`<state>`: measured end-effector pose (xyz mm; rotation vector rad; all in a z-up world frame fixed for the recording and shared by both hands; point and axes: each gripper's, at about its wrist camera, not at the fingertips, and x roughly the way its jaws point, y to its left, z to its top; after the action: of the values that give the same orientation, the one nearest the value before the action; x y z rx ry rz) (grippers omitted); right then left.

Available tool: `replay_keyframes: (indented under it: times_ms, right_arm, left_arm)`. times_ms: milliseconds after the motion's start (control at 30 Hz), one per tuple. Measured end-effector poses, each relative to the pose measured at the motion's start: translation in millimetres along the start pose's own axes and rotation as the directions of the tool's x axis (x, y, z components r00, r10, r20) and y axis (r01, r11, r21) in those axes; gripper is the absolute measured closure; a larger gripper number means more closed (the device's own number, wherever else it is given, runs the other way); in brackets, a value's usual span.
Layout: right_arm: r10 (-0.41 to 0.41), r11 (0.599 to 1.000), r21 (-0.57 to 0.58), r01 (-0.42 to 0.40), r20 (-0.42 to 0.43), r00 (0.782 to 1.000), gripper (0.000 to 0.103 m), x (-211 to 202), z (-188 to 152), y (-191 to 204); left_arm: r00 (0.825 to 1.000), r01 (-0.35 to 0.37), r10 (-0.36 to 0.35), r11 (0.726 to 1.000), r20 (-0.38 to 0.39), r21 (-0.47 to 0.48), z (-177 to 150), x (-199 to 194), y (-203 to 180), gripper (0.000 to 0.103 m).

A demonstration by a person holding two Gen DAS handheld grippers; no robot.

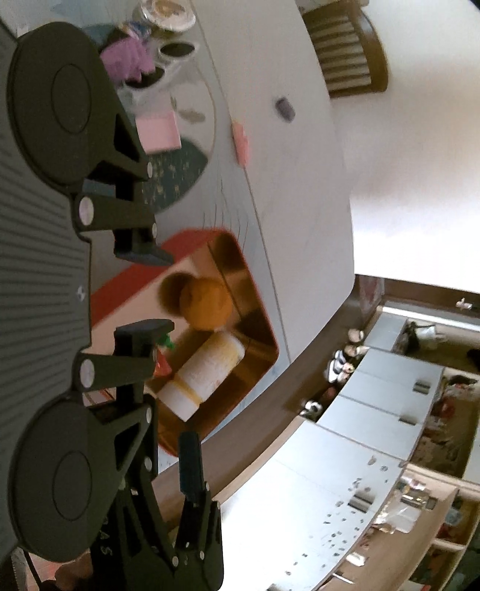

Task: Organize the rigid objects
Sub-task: 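Move left gripper toward the silver nail clipper while right gripper moves toward the pink dish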

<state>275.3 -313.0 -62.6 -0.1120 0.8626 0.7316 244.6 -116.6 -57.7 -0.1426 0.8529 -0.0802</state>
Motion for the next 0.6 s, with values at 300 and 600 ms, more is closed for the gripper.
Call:
replay_keyframes:
  times_ms: [300,600]
  right_arm:
    - [0.022,1.000,0.020,-0.023,0.039,0.999,0.019,9.2,4.1,46.0]
    - [0.012,0.999,0.051,-0.017,0.091,0.996,0.000,26.2,10.7,90.6]
  left_arm:
    - [0.994,-0.076,0.076,0.997,0.072,-0.004,-15.2,-41.7,48.6,0.037]
    - [0.987,-0.118,0.119,0.993,0.106,-0.018,-35.7,-70.0,108.9,0.020]
